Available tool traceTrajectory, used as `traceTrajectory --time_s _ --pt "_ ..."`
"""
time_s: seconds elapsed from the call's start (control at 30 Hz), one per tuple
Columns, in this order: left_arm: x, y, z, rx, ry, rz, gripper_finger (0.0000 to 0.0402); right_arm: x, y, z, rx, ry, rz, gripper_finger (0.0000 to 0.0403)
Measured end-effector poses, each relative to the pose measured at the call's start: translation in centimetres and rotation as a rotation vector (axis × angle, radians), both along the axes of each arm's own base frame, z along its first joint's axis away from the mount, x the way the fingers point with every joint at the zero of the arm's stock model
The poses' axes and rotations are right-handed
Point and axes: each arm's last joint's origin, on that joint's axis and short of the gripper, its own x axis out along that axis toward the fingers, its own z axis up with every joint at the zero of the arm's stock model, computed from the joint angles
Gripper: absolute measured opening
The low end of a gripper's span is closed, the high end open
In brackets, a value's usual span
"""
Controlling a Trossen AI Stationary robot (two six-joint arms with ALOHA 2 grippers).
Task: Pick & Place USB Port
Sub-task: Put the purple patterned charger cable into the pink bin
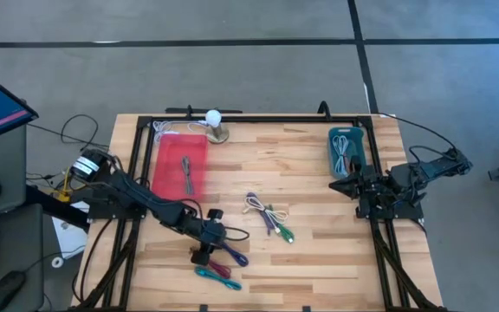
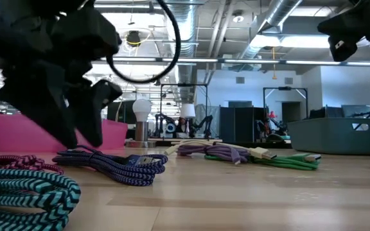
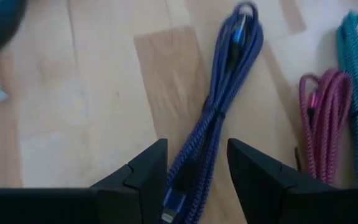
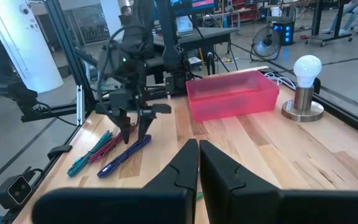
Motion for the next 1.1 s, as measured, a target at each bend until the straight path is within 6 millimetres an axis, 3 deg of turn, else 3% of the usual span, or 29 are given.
traceTrajectory --time_s 0.4,0.53,0.73,0.97,1.1 --pt "0.6 -0.3 -1.8 0.028 0.048 0.003 0.0164 0.0 0.0 0.0 0.000 0.000 0.000 0.0008" --pt "0.5 -0.2 -1.6 0.036 0.037 0.016 0.0128 0.0 0.0 0.0 0.000 0.000 0.000 0.0008" --pt "0.5 -0.1 -1.4 0.039 0.027 0.019 0.0028 0.0 0.0 0.0 0.000 -0.001 0.000 0.0008" --pt "0.4 0.0 -1.0 0.040 0.005 0.061 0.0026 0.0 0.0 0.0 0.000 0.000 0.000 0.0008" --pt "0.2 0.5 0.8 0.066 -0.094 0.150 0.0026 0.0 0.0 -0.2 -0.008 0.020 0.000 0.0008"
